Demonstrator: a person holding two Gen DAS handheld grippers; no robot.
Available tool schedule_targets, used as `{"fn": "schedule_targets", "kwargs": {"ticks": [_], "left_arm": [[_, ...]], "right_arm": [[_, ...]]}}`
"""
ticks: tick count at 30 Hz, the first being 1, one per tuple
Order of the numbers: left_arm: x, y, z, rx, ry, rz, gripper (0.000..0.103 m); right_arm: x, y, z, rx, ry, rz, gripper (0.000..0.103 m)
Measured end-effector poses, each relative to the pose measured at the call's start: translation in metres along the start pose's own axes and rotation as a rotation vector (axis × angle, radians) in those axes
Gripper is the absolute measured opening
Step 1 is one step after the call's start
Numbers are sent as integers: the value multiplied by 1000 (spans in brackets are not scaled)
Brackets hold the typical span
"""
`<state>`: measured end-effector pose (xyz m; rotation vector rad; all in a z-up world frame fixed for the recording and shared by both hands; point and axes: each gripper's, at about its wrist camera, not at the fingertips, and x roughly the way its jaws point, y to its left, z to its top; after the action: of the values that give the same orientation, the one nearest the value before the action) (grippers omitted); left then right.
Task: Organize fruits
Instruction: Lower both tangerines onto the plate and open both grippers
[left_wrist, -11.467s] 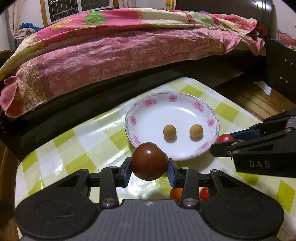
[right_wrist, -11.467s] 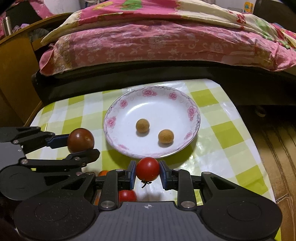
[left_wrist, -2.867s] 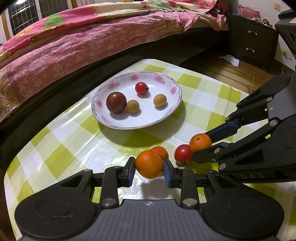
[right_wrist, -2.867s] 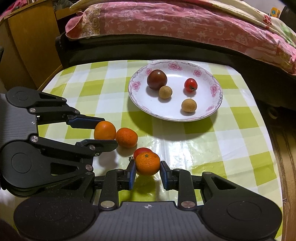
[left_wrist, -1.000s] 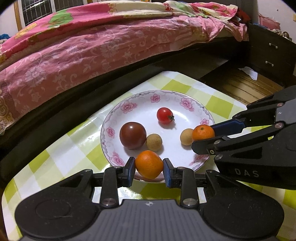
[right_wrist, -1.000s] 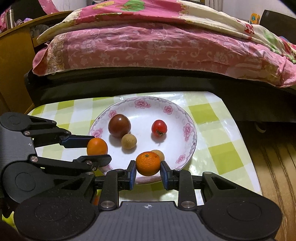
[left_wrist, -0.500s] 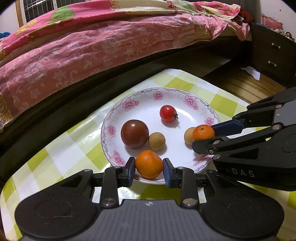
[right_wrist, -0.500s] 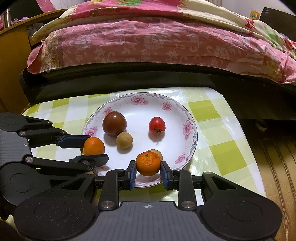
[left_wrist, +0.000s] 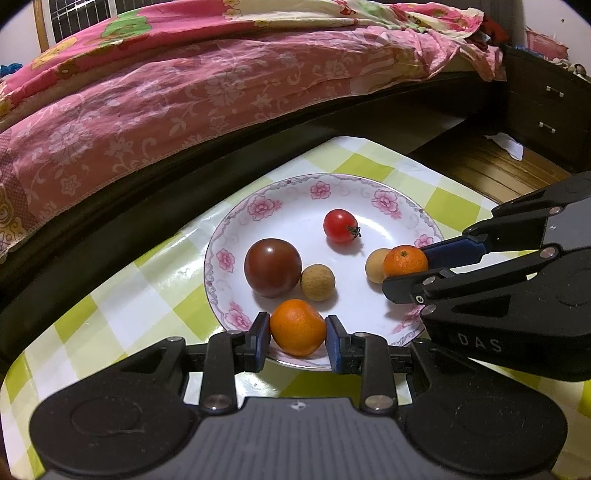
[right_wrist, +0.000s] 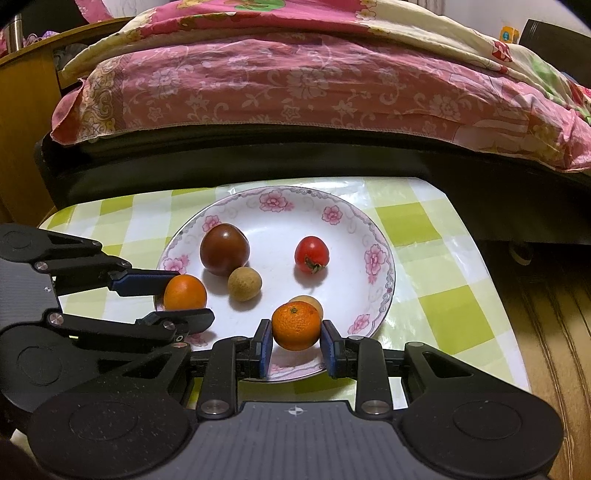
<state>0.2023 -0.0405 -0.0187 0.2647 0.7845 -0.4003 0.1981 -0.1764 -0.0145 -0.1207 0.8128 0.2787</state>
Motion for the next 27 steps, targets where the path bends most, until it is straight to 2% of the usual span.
{"fn": "schedule_targets", "kwargs": {"ticks": [27], "left_arm": [[0, 0, 1, 4, -8, 13, 39]], "right_arm": [[5, 1, 0, -6, -4, -14, 28]]}}
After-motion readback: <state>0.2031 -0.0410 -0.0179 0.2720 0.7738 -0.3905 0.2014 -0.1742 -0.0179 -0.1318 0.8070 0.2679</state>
